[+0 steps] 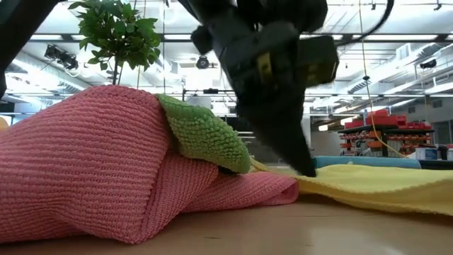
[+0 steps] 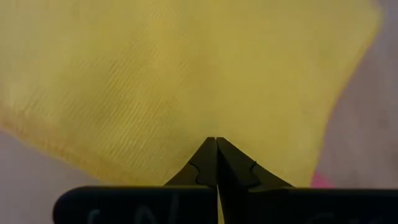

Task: Fold microfiber towels
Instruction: Fold the yellow towel

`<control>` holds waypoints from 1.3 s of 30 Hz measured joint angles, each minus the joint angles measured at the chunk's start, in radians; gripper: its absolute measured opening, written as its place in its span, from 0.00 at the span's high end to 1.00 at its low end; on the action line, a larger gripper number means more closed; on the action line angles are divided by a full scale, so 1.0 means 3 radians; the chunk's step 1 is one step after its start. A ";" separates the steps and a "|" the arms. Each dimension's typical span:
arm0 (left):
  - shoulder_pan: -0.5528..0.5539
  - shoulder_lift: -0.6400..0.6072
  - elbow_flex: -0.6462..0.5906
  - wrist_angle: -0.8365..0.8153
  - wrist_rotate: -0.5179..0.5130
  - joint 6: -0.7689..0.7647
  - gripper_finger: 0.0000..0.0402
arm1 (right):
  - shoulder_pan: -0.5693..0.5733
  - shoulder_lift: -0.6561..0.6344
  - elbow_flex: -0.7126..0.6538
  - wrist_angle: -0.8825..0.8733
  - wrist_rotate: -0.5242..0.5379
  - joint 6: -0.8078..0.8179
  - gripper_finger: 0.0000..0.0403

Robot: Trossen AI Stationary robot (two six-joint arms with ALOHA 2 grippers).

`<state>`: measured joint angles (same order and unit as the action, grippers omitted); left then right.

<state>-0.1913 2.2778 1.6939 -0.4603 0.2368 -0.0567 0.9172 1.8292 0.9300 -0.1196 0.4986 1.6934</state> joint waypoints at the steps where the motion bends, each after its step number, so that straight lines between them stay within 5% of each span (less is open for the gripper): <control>1: 0.0016 0.0012 0.0000 -0.0020 0.0002 -0.0014 0.99 | -0.0014 0.0062 0.0040 0.0000 -0.0050 -0.0026 1.00; 7: 0.0046 0.0027 0.0004 -0.0078 0.0021 -0.0112 0.98 | -0.0071 0.0301 0.0172 -0.0077 -0.0317 -0.0021 1.00; 15: -0.0120 0.0041 0.0111 0.0105 0.0683 -0.0233 0.93 | 0.0107 -0.0248 0.0136 -0.0828 -0.0997 -0.0135 1.00; 23: -0.0297 0.0039 0.0672 0.0283 0.0708 0.0322 0.95 | 0.0437 -0.0933 0.0142 -0.1331 -0.0513 -0.0245 1.00; 26: -0.0287 0.0036 0.0851 0.0088 0.0535 0.0585 0.98 | 0.0375 -0.0816 0.0142 -0.1181 -0.0257 -0.0253 1.00; 32: -0.0139 0.0031 0.0875 -0.0606 0.0370 0.0751 0.98 | 0.0085 -0.0229 0.0141 -0.0616 -0.0281 -0.0458 1.00; 39: -0.0055 0.0032 0.0876 -0.1351 0.0370 0.0816 0.98 | 0.0015 0.0092 0.0141 -0.0445 -0.0724 -0.0591 1.00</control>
<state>-0.2077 2.2874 1.9568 -0.8657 0.3478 0.1882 0.9218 1.8568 0.9722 -0.2530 0.2814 1.5160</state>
